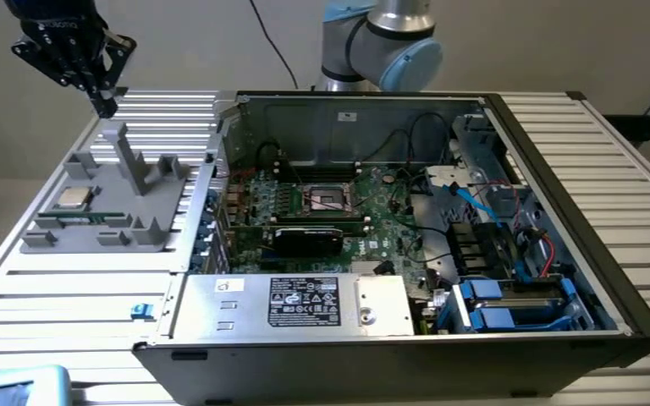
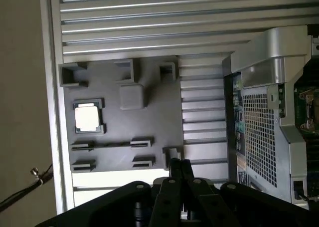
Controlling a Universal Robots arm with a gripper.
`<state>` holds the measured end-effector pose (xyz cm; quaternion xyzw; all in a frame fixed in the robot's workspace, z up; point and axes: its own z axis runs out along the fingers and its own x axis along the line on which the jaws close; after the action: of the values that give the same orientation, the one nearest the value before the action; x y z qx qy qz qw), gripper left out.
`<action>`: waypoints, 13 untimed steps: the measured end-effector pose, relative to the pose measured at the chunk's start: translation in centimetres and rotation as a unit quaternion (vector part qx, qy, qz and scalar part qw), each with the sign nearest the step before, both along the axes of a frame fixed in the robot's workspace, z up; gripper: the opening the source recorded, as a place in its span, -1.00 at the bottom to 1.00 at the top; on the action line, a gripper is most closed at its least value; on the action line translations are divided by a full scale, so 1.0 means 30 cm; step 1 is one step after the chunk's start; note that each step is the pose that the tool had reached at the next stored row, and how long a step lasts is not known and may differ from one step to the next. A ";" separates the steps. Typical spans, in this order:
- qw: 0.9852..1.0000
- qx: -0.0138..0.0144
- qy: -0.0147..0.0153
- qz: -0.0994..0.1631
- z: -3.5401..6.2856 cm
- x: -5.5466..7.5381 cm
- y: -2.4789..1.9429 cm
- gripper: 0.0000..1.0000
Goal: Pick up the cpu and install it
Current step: 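Reach for the cpu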
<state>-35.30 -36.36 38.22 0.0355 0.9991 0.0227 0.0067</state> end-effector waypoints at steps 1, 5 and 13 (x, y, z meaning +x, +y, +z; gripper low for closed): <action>1.000 0.000 0.000 0.000 -0.001 -0.014 0.004 -0.76; 1.000 0.000 0.000 0.000 -0.005 -0.076 0.018 -0.76; 1.000 0.000 0.000 0.000 -0.015 -0.197 0.044 -0.76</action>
<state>-41.21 -35.05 37.76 0.0354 0.9991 0.0227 0.0067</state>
